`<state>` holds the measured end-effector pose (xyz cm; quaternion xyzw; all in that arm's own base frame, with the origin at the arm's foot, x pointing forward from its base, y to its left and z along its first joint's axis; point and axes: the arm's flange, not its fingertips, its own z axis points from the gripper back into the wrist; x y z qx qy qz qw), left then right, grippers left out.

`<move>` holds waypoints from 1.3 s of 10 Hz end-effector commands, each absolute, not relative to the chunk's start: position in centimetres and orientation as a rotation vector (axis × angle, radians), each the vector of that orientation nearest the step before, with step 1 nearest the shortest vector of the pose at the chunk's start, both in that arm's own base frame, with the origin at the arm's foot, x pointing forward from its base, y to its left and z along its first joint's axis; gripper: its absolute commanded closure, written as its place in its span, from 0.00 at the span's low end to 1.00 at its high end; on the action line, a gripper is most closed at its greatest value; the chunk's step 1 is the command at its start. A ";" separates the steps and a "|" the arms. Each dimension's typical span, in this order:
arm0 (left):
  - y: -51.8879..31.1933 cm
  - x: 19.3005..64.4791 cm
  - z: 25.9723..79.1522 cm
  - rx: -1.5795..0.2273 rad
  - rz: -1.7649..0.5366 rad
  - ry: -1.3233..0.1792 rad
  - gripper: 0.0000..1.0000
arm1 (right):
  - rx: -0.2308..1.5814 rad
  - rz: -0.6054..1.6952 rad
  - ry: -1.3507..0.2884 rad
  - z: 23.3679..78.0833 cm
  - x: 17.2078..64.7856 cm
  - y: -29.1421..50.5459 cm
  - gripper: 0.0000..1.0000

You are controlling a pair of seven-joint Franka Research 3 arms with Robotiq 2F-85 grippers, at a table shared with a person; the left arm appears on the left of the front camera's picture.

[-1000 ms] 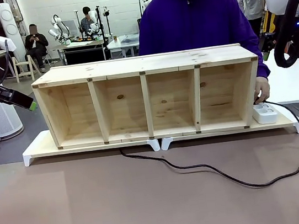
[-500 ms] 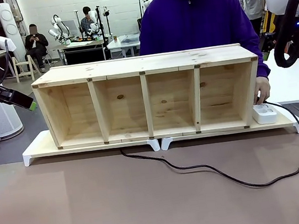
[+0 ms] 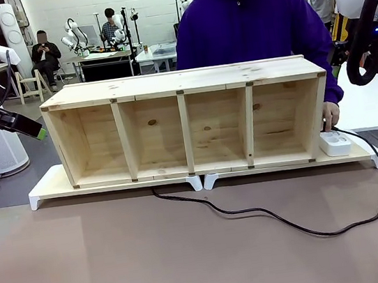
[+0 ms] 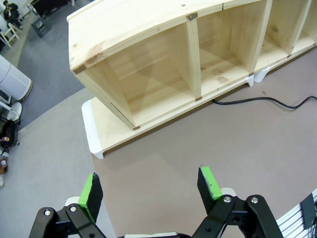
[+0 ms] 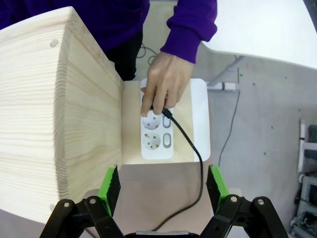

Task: Perform cable management.
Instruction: Release the Power Cable when the human grasps it.

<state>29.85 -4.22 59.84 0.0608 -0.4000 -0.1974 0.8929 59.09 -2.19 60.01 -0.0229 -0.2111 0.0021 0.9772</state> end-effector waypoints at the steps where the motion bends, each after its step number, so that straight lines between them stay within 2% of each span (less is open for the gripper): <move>1: -4.4 30.1 59.9 0.117 -0.403 -0.844 0.00 | -0.046 0.004 -0.421 59.9 59.1 -2.2 0.10; 13: -4.4 30.1 59.9 0.117 -0.403 -0.844 0.00 | -0.046 0.004 -0.421 59.9 59.1 -2.2 0.10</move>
